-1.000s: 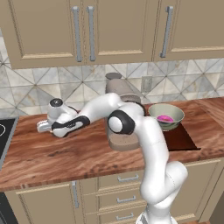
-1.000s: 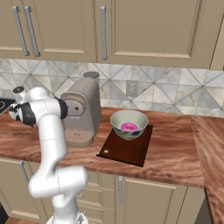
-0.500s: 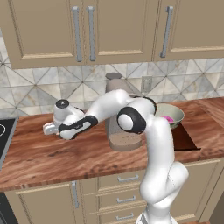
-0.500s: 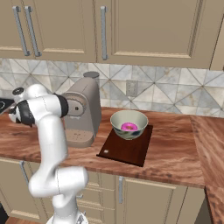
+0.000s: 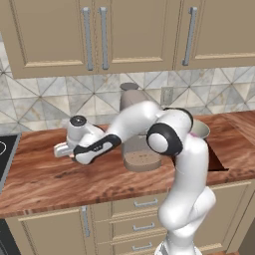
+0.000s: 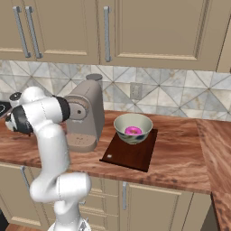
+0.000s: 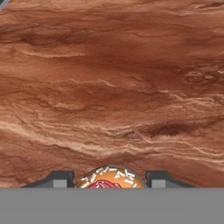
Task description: Place the bowl with donut and the cupcake onto the tray.
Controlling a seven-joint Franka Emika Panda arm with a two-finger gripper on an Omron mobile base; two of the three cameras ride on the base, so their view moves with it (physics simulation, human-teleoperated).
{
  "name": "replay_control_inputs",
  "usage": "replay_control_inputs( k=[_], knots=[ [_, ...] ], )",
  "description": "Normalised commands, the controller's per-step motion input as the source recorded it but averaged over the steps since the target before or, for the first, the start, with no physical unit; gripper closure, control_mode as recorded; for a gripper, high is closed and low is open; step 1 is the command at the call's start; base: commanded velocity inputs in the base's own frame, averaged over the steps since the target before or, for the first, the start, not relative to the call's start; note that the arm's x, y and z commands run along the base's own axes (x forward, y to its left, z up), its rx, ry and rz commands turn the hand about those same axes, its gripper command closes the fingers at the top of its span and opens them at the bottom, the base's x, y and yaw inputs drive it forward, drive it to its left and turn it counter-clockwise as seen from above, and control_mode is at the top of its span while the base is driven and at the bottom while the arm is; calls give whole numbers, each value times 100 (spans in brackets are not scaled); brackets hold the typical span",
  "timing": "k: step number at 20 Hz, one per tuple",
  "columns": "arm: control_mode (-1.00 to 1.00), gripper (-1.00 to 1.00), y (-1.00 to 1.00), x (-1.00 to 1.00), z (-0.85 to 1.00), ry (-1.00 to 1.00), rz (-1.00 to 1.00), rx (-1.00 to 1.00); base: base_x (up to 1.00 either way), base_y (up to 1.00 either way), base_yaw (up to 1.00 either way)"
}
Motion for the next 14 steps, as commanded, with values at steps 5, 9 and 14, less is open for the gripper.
replay_control_inputs(
  k=[5, 9, 14],
  knots=[
    [-100, 100, -36, -54, 32, 0, 0, 0, 0, 0, 0],
    [-100, 100, -57, -57, 24, 0, 0, 1, 0, 0, 0],
    [-100, 100, -70, -56, 23, 0, 0, 3, 0, 0, 0]
  ],
)
